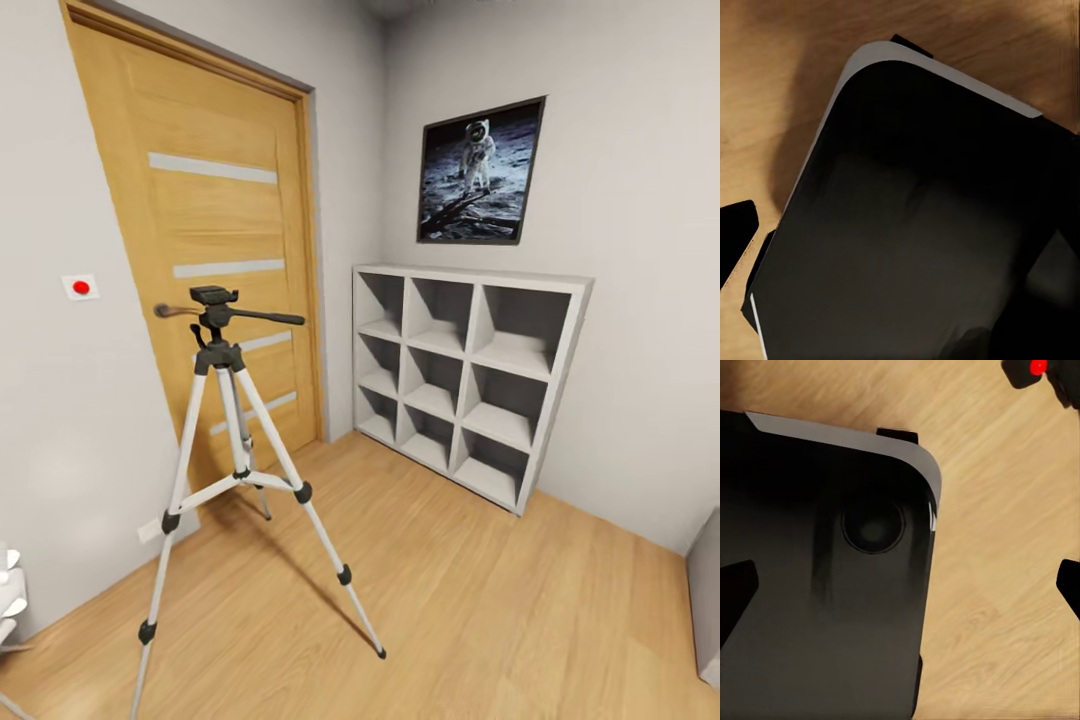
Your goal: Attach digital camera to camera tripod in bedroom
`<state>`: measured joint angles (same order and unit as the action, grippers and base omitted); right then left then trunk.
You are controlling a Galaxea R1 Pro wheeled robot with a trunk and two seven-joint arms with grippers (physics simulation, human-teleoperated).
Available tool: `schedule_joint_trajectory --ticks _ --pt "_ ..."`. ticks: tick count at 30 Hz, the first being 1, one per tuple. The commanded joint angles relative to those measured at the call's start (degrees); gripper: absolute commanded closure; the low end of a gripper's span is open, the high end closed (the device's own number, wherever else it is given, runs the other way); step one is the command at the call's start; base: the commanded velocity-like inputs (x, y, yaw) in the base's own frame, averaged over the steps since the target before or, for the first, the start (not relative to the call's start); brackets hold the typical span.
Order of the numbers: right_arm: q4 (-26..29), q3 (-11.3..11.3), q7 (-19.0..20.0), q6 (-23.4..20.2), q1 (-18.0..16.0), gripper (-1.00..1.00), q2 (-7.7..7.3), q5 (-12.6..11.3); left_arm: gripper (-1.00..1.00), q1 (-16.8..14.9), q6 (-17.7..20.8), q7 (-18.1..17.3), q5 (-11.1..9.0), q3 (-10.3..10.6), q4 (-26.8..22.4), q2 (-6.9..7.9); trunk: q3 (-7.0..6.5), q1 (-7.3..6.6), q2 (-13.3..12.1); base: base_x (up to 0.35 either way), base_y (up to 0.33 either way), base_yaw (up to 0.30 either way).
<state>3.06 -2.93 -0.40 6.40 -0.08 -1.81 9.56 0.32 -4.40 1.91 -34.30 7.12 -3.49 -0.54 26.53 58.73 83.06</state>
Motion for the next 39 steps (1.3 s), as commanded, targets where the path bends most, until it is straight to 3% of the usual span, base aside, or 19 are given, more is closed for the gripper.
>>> schedule_joint_trajectory --ticks 1,11,39 --pt "0.0 -0.3 0.0 0.1 0.0 -1.00 0.01 0.5 -1.00 0.0 -0.4 0.2 -0.4 0.5 -0.1 -0.02 0.04 0.00 0.0 0.000 0.000 -0.290" --pt "0.0 -0.3 0.0 0.3 0.0 -1.00 0.05 0.5 -1.00 0.0 -2.9 0.2 -1.0 0.1 0.1 0.02 0.04 0.00 0.0 0.000 0.000 -0.290" --pt "-0.1 -0.4 0.0 0.2 0.0 -1.00 -0.22 0.5 -1.00 0.0 -3.1 0.2 -0.8 0.3 0.2 0.09 0.04 0.00 0.0 0.000 0.000 -0.290"
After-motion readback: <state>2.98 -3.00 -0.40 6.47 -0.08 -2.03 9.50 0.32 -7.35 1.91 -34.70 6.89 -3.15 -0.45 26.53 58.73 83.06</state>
